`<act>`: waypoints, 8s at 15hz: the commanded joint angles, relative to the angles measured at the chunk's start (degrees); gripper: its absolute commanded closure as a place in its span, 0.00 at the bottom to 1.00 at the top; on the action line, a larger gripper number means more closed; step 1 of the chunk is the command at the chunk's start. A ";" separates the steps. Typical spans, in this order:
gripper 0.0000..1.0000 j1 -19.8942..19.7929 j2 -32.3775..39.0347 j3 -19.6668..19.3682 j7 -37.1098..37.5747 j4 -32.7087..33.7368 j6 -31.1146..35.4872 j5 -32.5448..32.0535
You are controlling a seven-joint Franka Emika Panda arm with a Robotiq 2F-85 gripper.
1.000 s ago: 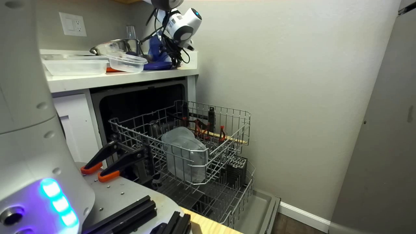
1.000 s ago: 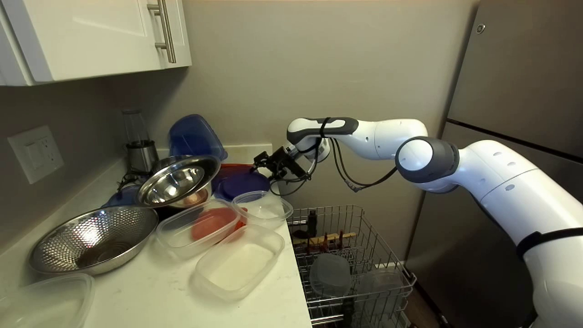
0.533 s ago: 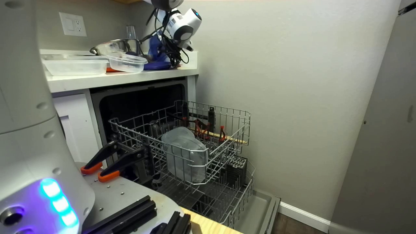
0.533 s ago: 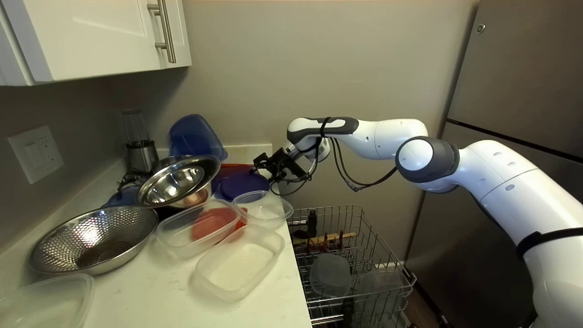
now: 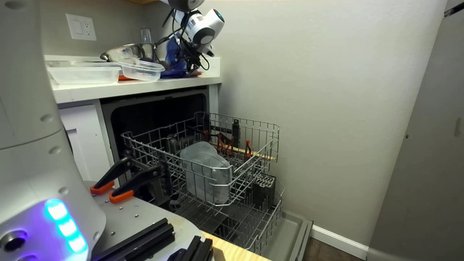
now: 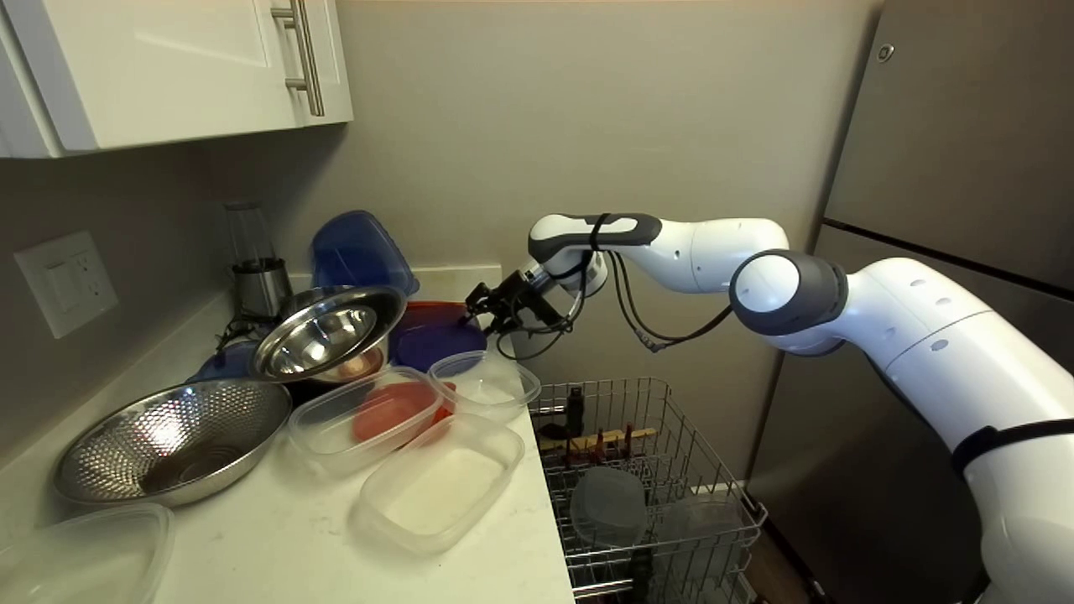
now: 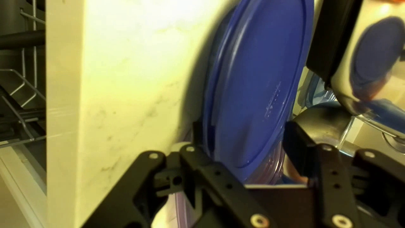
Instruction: Put the purple lid in the dishwasher
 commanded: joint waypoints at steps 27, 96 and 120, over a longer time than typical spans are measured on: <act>0.93 -4.86 -19.29 6.03 -2.81 -16.12 15.02 -2.42; 0.93 13.84 -13.46 -32.08 21.12 -29.23 -0.98 -20.20; 0.00 14.51 -11.52 -32.11 21.03 -26.14 -1.84 -20.21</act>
